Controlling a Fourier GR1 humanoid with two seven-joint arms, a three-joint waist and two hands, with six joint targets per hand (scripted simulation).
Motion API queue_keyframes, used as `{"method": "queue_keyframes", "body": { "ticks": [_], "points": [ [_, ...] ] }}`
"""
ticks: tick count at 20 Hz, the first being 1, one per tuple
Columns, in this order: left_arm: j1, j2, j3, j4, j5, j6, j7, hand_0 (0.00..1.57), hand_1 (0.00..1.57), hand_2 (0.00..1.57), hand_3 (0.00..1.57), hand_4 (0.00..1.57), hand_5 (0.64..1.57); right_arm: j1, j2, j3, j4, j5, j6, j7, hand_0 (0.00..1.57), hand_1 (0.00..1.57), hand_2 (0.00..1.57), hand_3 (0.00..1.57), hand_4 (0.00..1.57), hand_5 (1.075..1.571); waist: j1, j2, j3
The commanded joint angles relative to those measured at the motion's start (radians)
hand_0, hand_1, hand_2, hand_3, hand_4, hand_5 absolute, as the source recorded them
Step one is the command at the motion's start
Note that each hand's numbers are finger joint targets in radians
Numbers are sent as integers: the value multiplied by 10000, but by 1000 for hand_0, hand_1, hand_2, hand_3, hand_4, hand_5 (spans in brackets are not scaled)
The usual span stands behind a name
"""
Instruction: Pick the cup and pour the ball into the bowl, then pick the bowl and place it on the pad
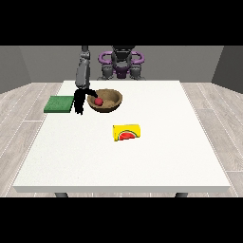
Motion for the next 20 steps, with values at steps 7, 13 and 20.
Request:
{"method": "queue_keyframes", "body": {
  "ticks": [7,13,20],
  "points": [
    [-649,241,-143,163,109,-156,367,0,0,0,0,0,1537,-667,946,689,712,519,-1738,1132,0,0,0,0,431,1568,614,431,223],
    [-147,172,102,303,444,-648,79,0,0,0,0,0,1546,203,148,795,582,1595,-2830,2001,1571,1571,1571,1571,1178,1417,953,219,190],
    [540,647,496,1992,147,-850,-462,0,0,0,0,0,1548,-610,-1038,1998,-788,2845,-2966,5622,1571,1571,1571,1571,1226,1472,-182,-1062,173]
  ]
}}
